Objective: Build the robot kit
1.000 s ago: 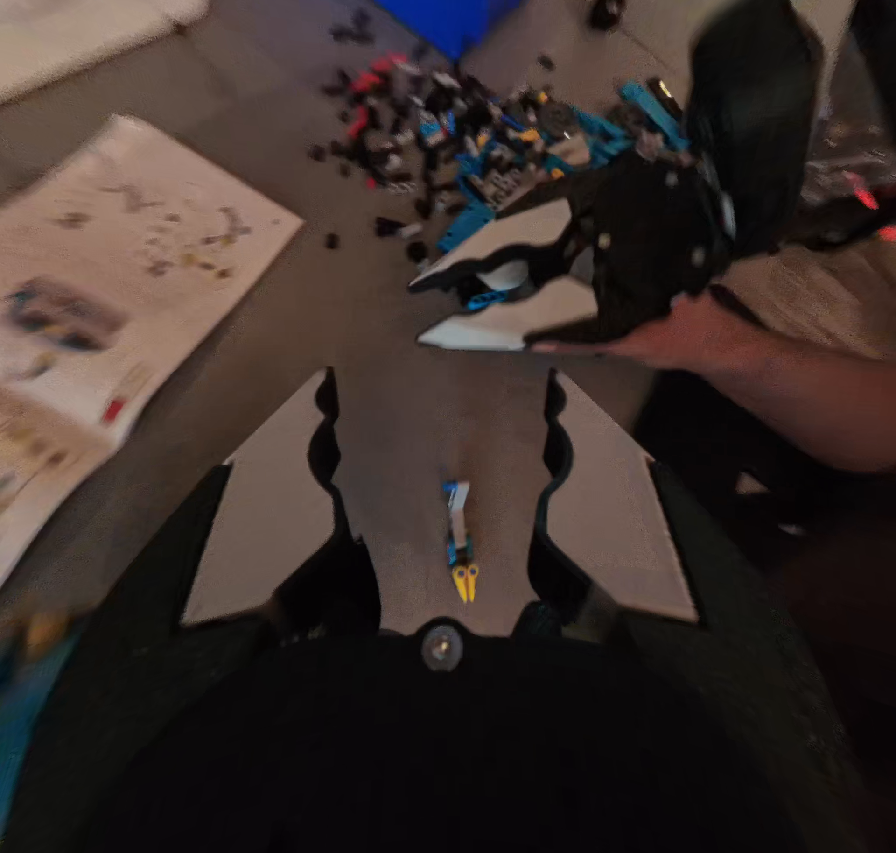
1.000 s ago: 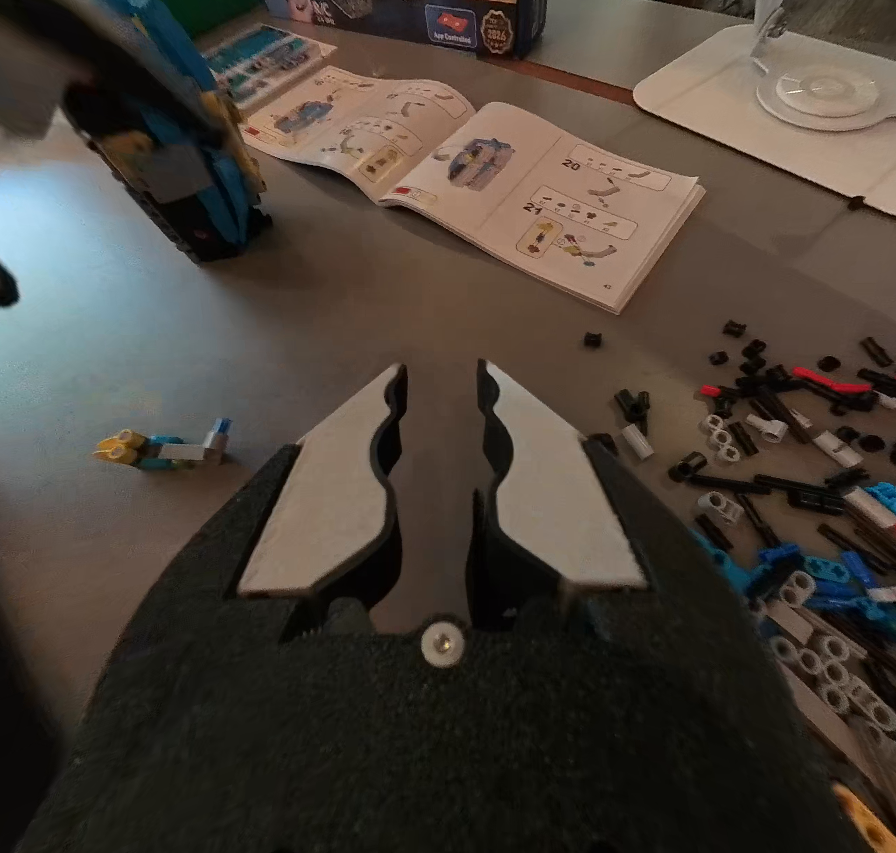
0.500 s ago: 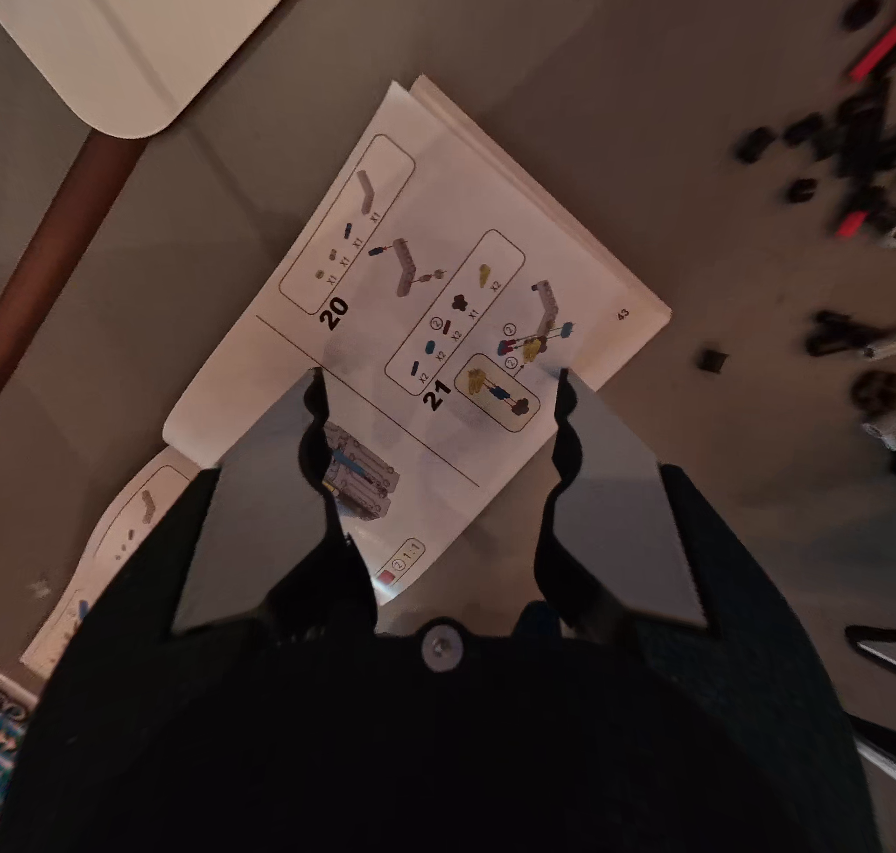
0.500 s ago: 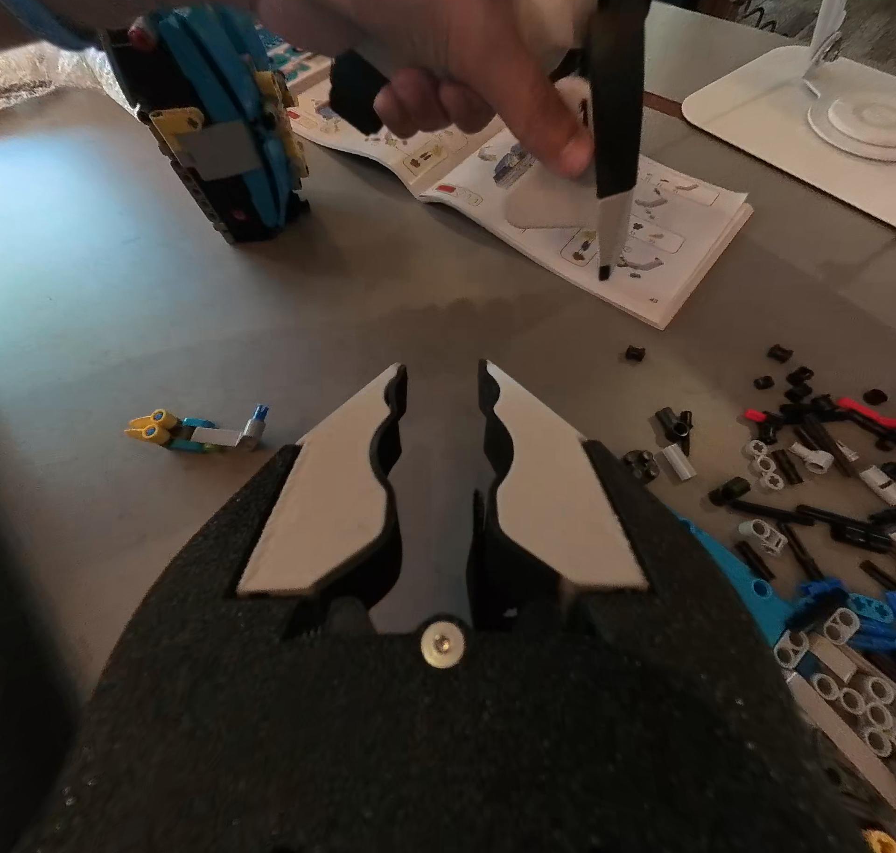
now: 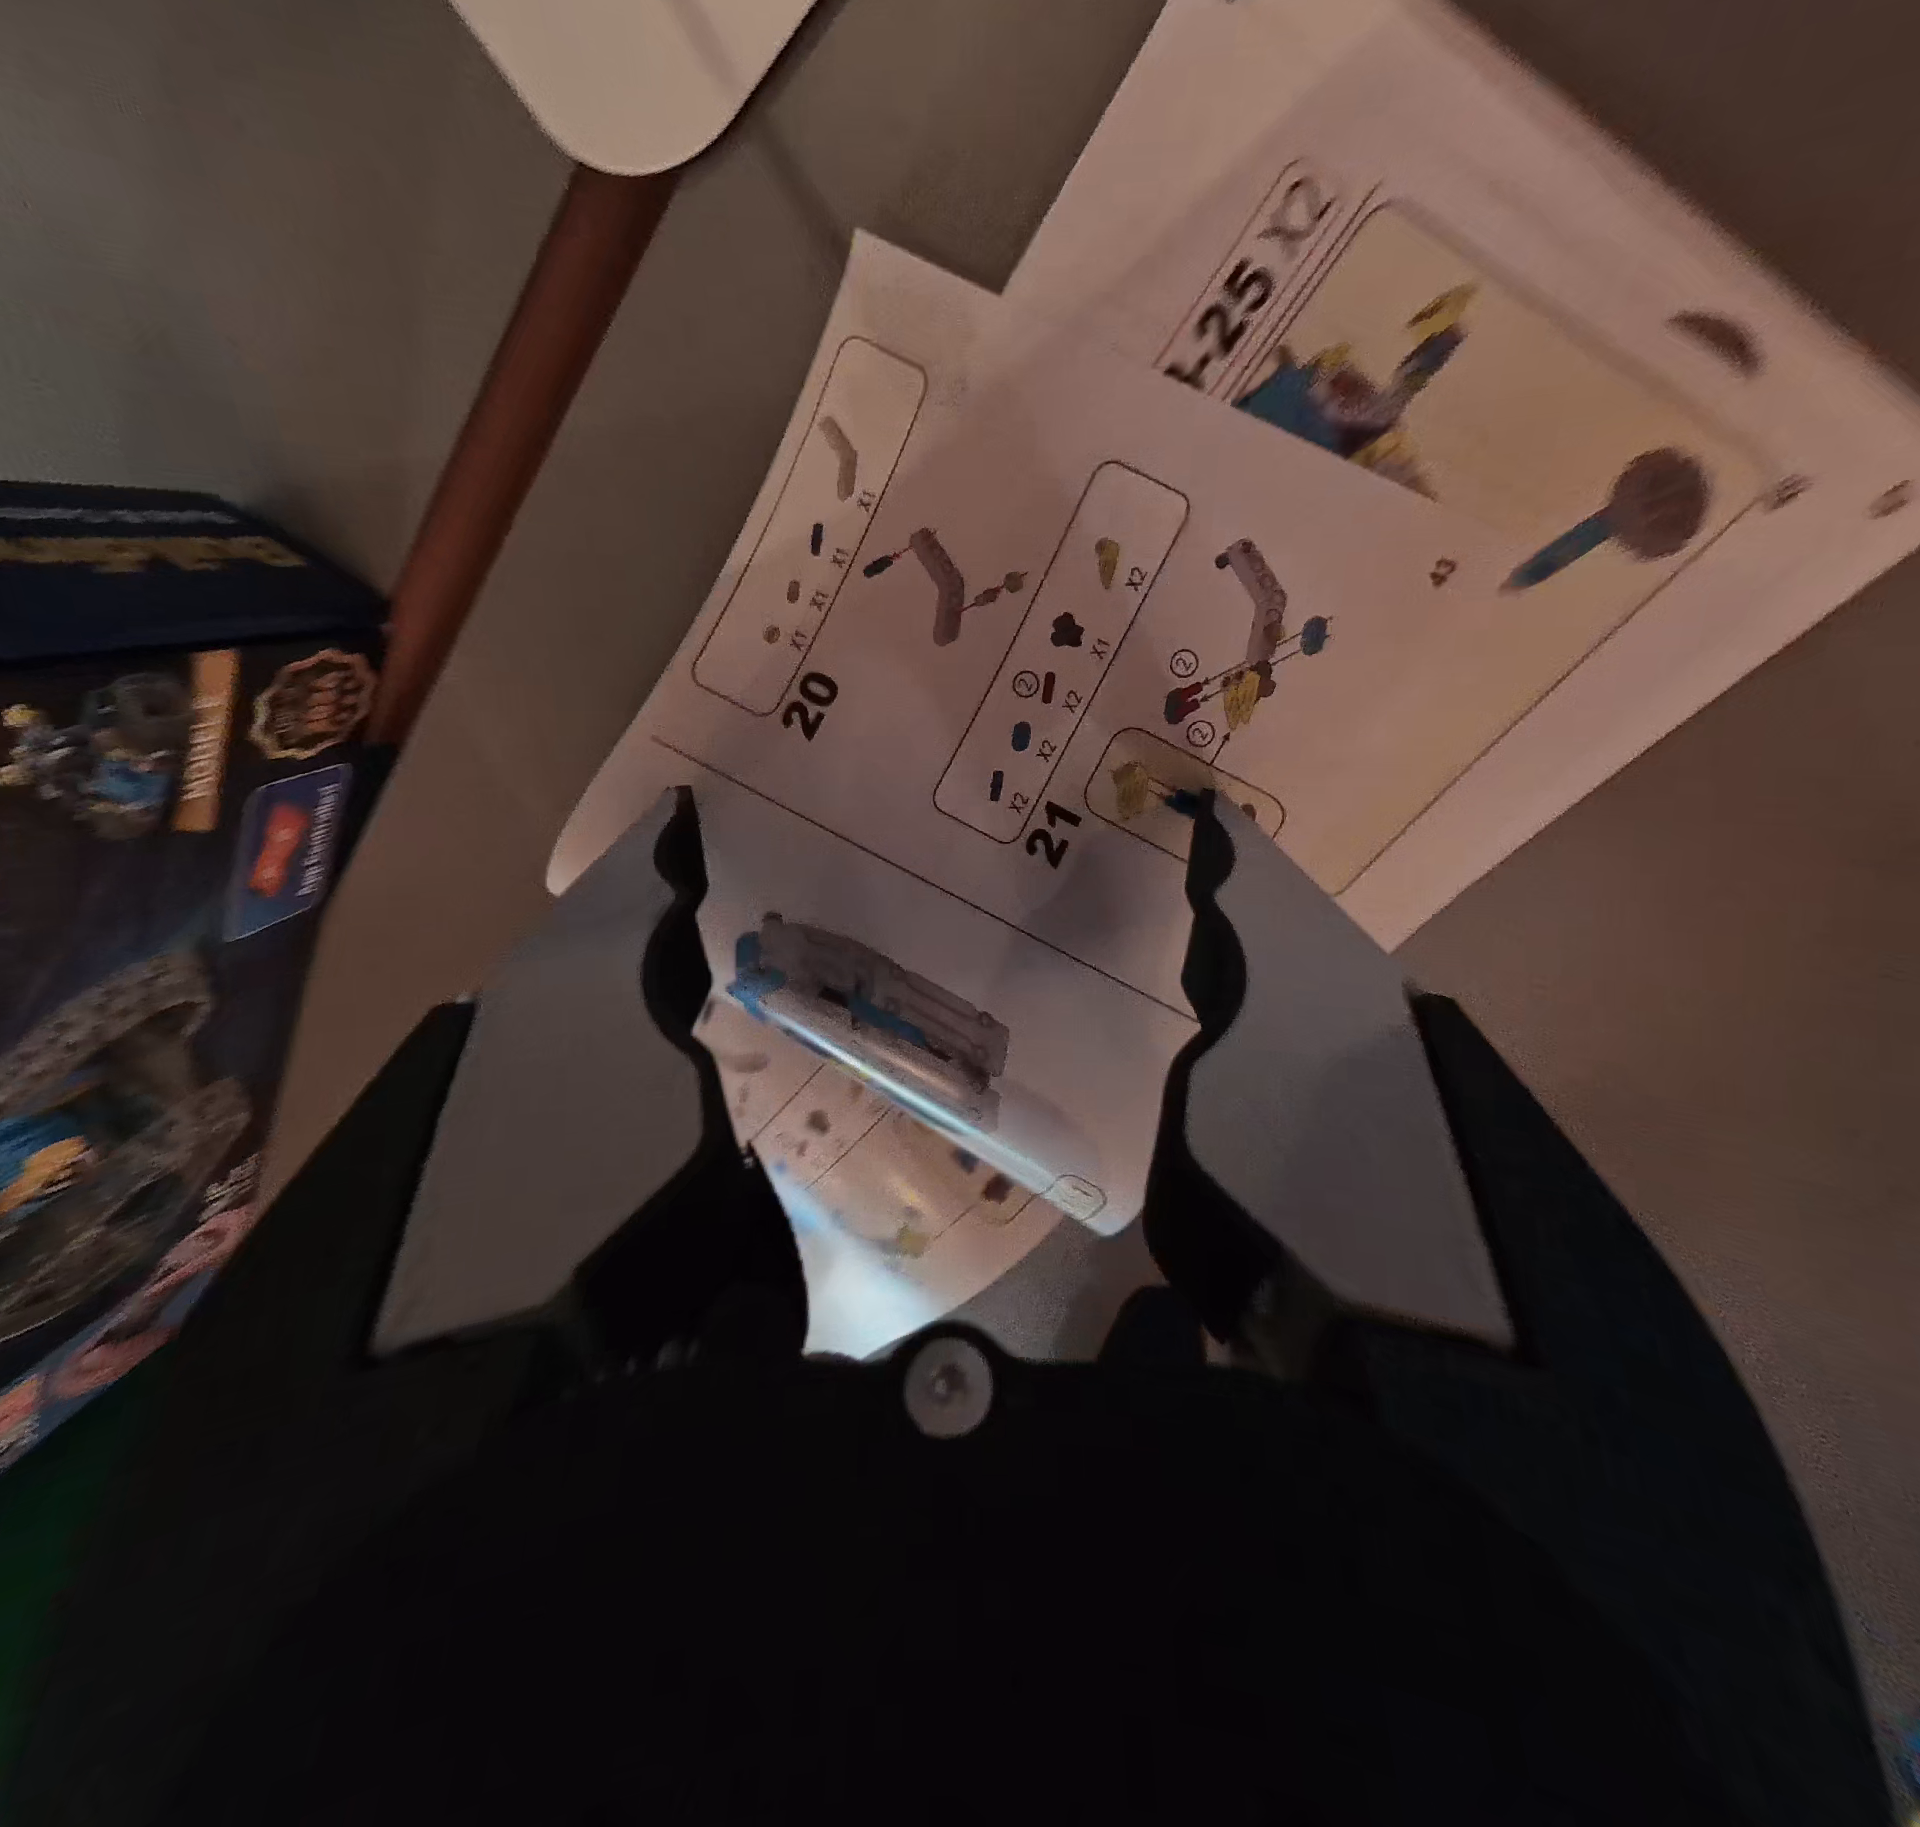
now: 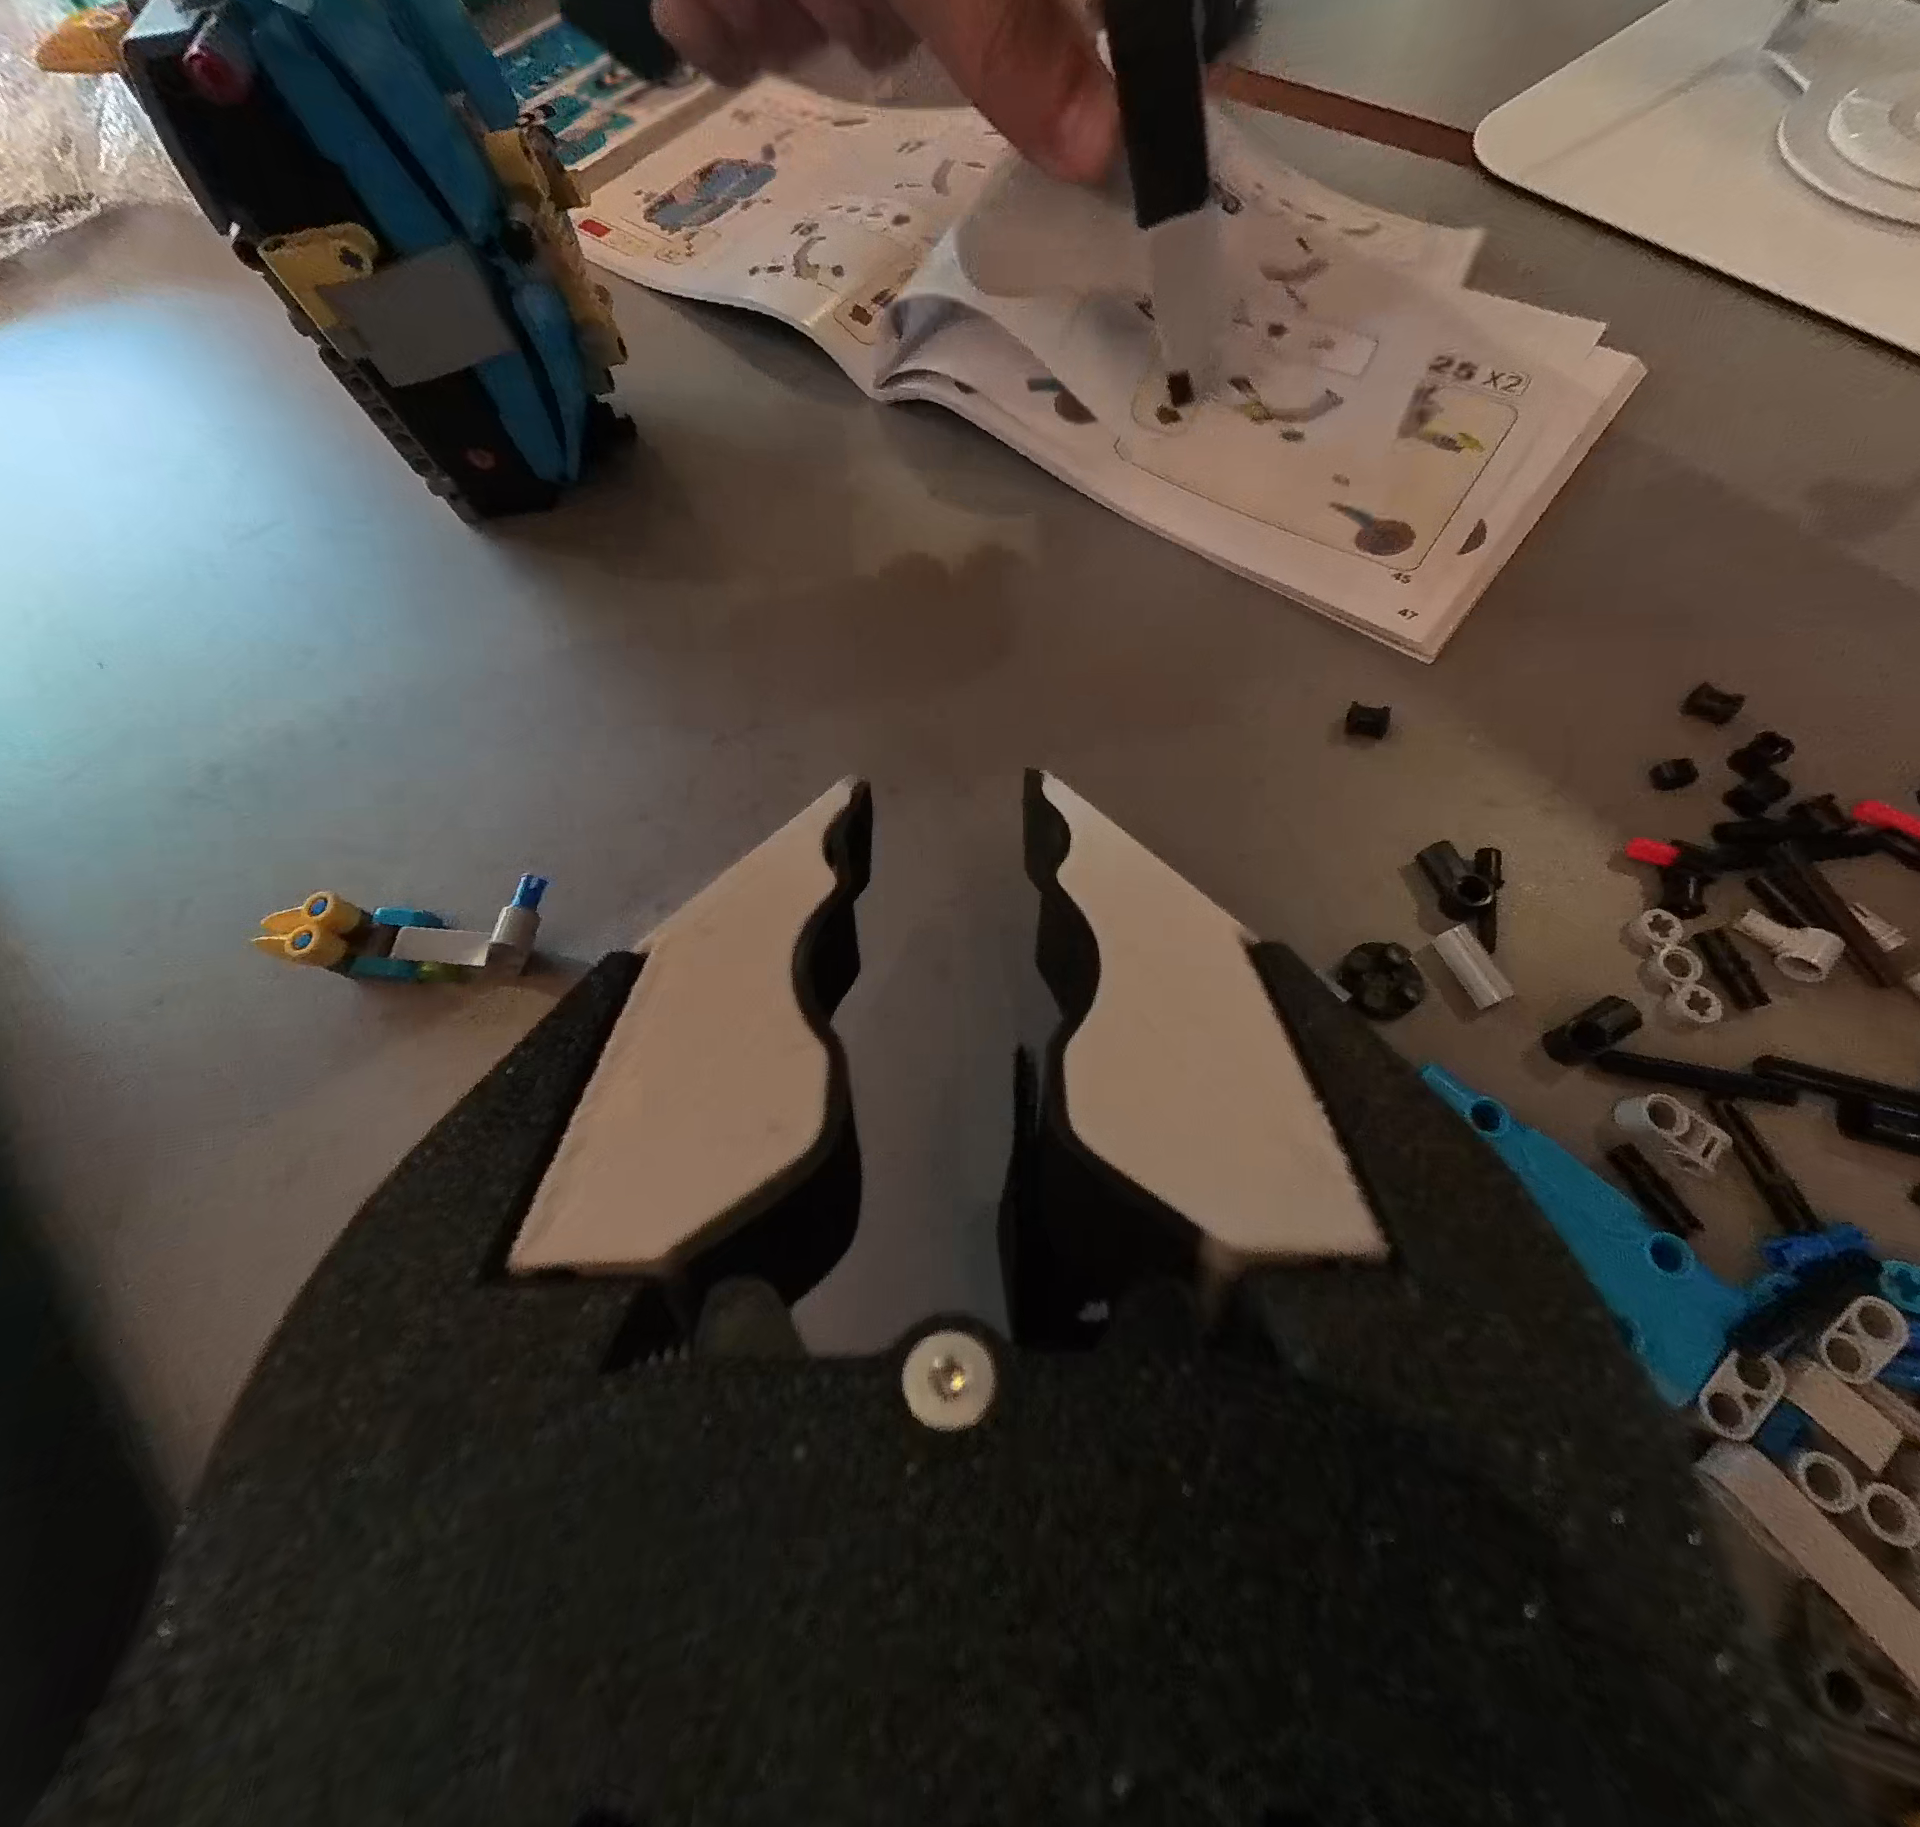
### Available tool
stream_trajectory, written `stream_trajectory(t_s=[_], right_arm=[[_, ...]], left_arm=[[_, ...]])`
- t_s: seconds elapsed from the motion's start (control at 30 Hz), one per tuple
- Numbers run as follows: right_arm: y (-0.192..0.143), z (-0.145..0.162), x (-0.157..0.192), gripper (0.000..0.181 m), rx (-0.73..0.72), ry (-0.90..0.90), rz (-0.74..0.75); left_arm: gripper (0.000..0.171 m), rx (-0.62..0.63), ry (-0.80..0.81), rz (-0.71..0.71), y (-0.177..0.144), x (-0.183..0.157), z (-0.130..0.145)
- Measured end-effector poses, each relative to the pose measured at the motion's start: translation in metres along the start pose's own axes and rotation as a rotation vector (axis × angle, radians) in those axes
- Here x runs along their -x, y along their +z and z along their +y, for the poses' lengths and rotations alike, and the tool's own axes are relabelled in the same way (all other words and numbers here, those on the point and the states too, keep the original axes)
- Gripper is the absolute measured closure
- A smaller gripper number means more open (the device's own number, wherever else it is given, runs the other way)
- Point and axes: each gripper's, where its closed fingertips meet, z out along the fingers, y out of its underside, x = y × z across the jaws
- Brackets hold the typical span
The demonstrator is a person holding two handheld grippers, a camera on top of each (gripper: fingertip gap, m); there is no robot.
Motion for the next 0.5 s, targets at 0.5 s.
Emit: stream_trajectory(t_s=[0.5], right_arm=[[0.003,0.005,0.000,0.152,0.024,0.020,-0.014]], left_arm=[[0.084,0.112,-0.033,-0.100,-0.032,0.096,0.082]])
